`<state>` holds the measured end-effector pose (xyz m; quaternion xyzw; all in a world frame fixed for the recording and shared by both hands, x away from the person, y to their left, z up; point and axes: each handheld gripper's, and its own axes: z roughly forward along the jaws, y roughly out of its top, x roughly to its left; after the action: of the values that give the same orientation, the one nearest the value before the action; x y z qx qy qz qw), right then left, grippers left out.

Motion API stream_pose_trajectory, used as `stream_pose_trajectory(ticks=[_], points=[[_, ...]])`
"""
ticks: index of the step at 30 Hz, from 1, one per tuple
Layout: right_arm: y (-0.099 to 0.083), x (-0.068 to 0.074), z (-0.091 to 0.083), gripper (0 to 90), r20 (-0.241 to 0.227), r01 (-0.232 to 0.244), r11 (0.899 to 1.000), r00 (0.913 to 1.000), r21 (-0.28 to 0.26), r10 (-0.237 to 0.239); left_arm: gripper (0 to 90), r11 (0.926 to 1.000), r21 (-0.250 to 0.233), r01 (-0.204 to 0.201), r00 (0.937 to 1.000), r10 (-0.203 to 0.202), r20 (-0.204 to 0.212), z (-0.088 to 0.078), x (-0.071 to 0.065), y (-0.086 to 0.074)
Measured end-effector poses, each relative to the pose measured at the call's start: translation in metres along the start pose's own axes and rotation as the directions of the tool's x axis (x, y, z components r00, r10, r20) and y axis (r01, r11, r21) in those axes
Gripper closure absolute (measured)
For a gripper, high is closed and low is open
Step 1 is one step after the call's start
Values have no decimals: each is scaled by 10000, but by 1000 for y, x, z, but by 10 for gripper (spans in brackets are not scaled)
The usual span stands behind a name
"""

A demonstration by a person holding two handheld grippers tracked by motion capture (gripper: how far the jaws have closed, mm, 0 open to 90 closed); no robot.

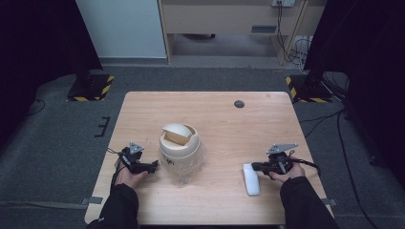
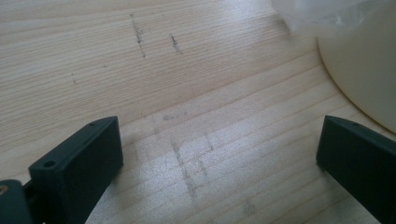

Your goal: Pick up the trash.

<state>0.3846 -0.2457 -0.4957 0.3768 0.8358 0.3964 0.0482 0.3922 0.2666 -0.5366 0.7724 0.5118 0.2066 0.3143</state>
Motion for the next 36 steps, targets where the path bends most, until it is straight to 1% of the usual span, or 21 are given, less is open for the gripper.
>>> stream_pose_trajectory(ticks=[3, 6, 7, 11, 15, 18, 23, 26, 28, 32, 33, 34, 36], points=[[4, 0, -5, 879, 164, -58, 9985, 9998, -543, 67, 0, 10000, 4, -4, 10000, 4, -2, 0, 0, 0], [8, 0, -9, 880, 317, -66, 9944, 9994, -1050, 100, 0, 10000, 4, -3, 10000, 3, -2, 0, 0, 0], [10, 0, -11, 880, 350, -86, 9923, 9993, -1237, 130, 0, 10000, 5, -2, 10000, 2, -3, 0, 0, 0], [19, -2, -19, 881, 602, -3, 9781, 9981, -2084, 131, 0, 10000, 4, -5, 10000, 5, -11, 0, 0, 0], [29, -5, -28, 882, 819, 54, 9546, 9964, -2978, 199, 0, 10000, 3, -4, 10000, 4, -10, 0, 0, 0], [35, -7, -35, 883, 956, 135, 9376, 9952, -3474, 211, 0, 10000, 1, -3, 10000, 3, -10, 0, 0, 0], [43, -7, -50, 882, 1053, 226, 9028, 9941, -4295, 252, 0, 10000, 2, -4, 10000, 4, -10, 0, 0, 0], [48, -7, -57, 882, 1128, 278, 8857, 9932, -4634, 279, 0, 10000, 1, -5, 10000, 5, -10, 0, 0, 0], [51, -6, -60, 882, 1175, 369, 8786, 9928, -4761, 220, 0, 10000, 0, -4, 10000, 4, -10, 0, 0, 0], [60, -4, -67, 883, 1196, 443, 8612, 9926, -5063, 192, 0, 10000, 0, -3, 10000, 3, -8, 0, 0, 0], [63, -4, -69, 882, 1213, 483, 8548, 9925, -5168, 172, 0, 10000, 1, -5, 10000, 5, -9, 0, 0, 0], [65, -3, -70, 883, 1205, 488, 8510, 9926, -5229, 172, 0, 10000, 0, -2, 10000, 2, -8, 0, 0, 0], [71, -1, -73, 882, 1235, 561, 8401, 9923, -5395, 130, 0, 10000, 3, -6, 10000, 6, -8, 0, 0, 0]])
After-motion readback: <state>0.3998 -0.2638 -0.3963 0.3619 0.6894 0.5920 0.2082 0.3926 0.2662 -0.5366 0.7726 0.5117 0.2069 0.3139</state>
